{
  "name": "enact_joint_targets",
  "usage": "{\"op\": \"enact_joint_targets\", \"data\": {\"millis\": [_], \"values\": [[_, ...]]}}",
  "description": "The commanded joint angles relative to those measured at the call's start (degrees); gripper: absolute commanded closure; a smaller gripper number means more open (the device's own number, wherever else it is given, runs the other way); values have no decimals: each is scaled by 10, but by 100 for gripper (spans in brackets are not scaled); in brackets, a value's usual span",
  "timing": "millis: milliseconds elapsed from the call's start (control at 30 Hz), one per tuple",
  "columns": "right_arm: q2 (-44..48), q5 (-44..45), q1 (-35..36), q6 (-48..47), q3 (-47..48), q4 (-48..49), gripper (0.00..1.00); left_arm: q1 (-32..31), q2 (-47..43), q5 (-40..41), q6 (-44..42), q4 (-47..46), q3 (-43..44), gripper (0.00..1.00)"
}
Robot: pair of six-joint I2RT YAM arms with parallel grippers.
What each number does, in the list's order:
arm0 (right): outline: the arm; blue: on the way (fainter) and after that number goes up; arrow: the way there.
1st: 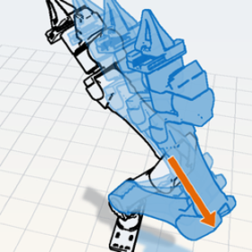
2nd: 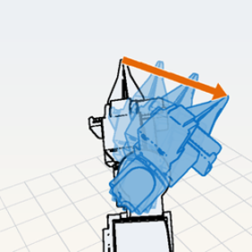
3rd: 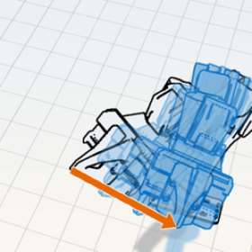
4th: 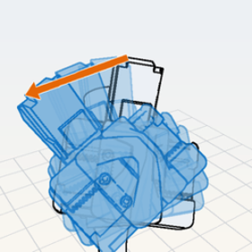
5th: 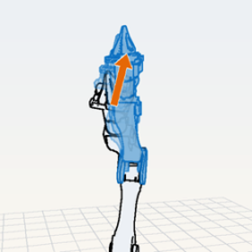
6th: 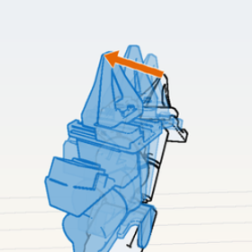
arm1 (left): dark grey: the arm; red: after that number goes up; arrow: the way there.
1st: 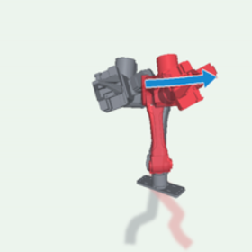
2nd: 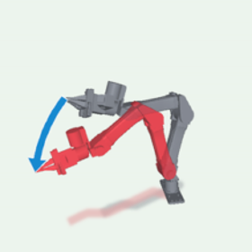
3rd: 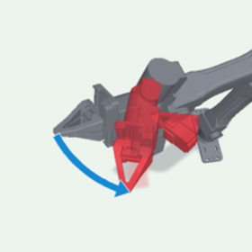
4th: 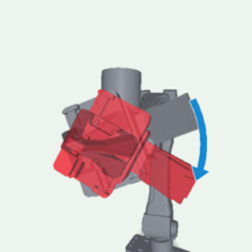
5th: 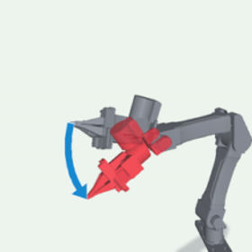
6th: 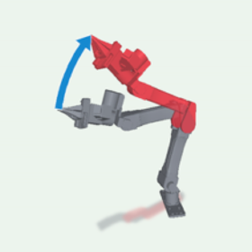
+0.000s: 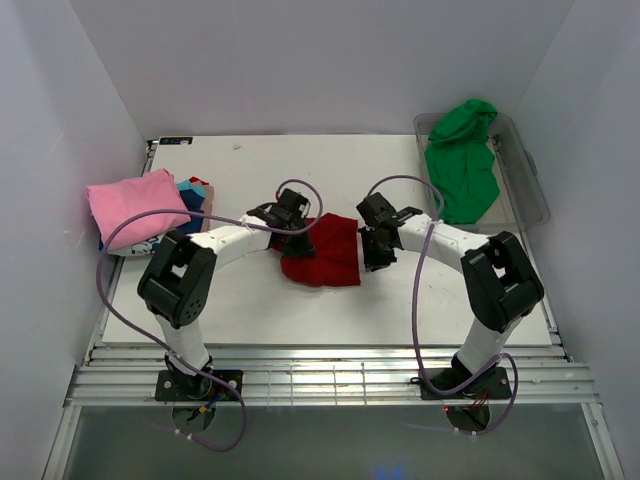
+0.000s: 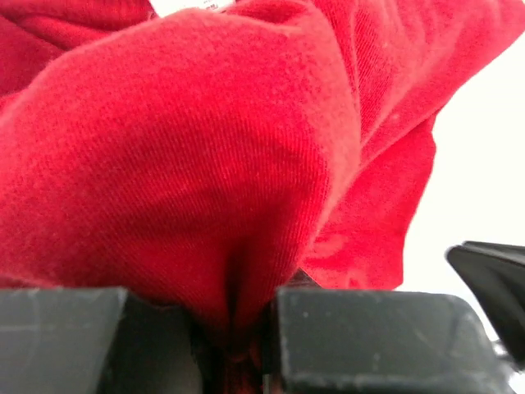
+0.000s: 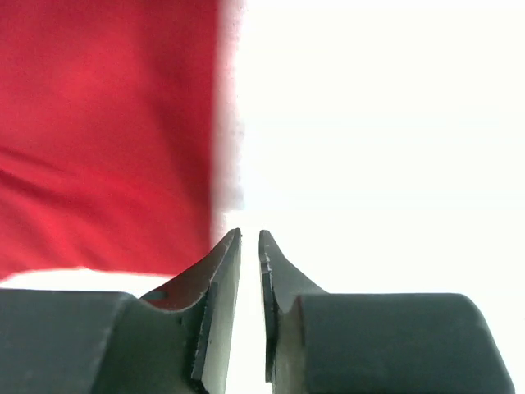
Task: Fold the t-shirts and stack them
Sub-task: Fold the tshirt, then neatly place the folded tshirt to the corner
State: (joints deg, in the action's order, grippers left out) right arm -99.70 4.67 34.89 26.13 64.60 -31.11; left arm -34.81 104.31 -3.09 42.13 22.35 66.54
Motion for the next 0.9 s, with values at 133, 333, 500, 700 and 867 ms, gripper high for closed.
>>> {"op": "enact_joint_targets", "data": {"millis": [133,333,500,700,867], "values": [[50,1,0,-24,26,-40,79,113,-102,67,-124,214,96,100],[44,-22,-1,-47,37,-37,79,182,-116,84,-202,304,200,100],[35,-41,1,-55,32,-22,79,240,-90,118,-260,391,357,99],[35,-60,0,-64,23,-19,80,299,-96,139,-275,383,373,98],[48,-58,0,-75,19,-25,80,339,-118,155,-285,367,343,98]]}}
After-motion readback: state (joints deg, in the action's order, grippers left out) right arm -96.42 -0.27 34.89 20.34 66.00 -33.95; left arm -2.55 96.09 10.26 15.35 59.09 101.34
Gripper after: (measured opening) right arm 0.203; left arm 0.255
